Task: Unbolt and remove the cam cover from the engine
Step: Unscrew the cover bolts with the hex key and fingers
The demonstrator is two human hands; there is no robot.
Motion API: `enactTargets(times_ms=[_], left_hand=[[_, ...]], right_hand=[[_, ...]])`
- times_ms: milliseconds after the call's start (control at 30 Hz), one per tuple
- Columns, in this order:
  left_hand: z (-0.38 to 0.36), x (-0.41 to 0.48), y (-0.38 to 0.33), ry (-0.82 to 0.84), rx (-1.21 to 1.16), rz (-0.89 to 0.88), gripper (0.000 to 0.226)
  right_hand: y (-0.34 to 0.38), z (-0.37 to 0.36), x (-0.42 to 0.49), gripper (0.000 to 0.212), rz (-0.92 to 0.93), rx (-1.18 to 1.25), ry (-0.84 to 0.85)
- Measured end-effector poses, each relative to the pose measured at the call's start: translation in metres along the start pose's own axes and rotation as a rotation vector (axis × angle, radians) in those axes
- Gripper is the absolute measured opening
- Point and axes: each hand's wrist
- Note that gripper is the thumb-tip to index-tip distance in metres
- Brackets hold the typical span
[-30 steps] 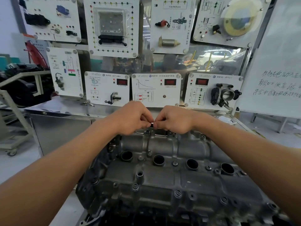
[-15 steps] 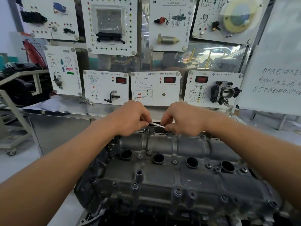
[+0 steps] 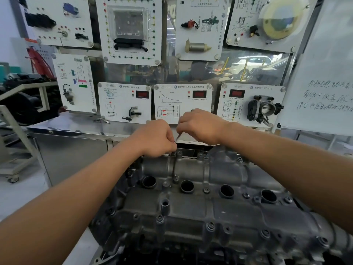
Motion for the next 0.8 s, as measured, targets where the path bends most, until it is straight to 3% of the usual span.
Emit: enactTargets(times_ms=[200,467,800], left_hand=[[-0.001,0.003,-0.003,0.003,-0.023,0.034,0.017],[-0.003,0.0,-0.007,-0.045,0.032,0.029,0.015],[-0.002,0.002,-0.009,-0.041,0.046,0.048,0.018]], right_hand=[[-0.007,0.0,-0.002,0.03,0.11,-0.069,-0.04],[-0.009,-0.008,-0.012,0.039,-0.005,0.043,-0.011],[-0.008,0.0,-0.005,0.022,-0.165,0.329,0.069]])
Point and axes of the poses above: each hand's wrist, its own x-axis towards the middle knuckle, its own z-axis out of the back of the hand, y = z × x, and after that the axes turned 13 degrees about x, right-handed
